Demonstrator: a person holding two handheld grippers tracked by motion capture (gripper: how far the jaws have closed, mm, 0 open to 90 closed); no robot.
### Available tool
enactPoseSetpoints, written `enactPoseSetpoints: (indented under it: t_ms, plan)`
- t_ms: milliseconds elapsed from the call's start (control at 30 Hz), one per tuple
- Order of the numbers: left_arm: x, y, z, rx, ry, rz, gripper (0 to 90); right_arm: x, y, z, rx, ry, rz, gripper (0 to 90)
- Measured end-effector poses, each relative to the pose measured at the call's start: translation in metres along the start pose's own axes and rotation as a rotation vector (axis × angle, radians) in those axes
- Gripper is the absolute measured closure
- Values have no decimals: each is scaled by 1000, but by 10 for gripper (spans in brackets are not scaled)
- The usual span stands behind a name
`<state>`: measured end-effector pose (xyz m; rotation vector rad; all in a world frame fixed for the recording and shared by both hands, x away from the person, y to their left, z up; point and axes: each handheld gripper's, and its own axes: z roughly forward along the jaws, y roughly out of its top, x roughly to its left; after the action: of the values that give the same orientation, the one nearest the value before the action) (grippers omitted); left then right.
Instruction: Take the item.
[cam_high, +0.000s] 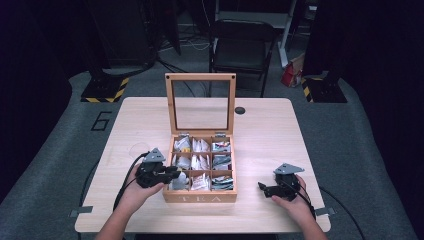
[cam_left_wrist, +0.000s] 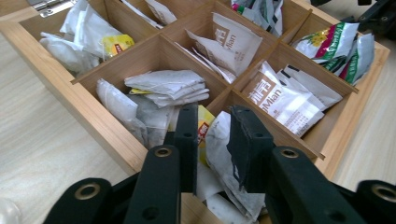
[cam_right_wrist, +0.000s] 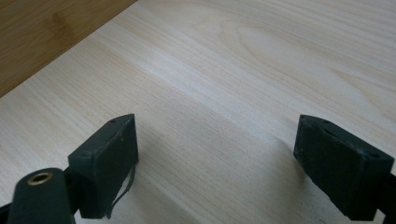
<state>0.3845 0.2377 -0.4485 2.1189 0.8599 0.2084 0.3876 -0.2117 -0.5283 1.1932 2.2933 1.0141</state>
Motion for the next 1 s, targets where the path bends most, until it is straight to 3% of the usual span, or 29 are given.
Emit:
enactPoseSetpoints:
  t_ms: [367, 667, 1000]
  plan:
    - [-2, -1, -2, 7, -28, 5, 873, 0, 0, 0, 0, 0, 0, 129]
    - [-6, 0, -6, 4, -31, 21, 897, 0, 0, 0, -1, -1, 0, 130]
    - [-10, 5, -21, -59, -12, 26, 899, 0, 0, 0, 1, 4, -3, 130]
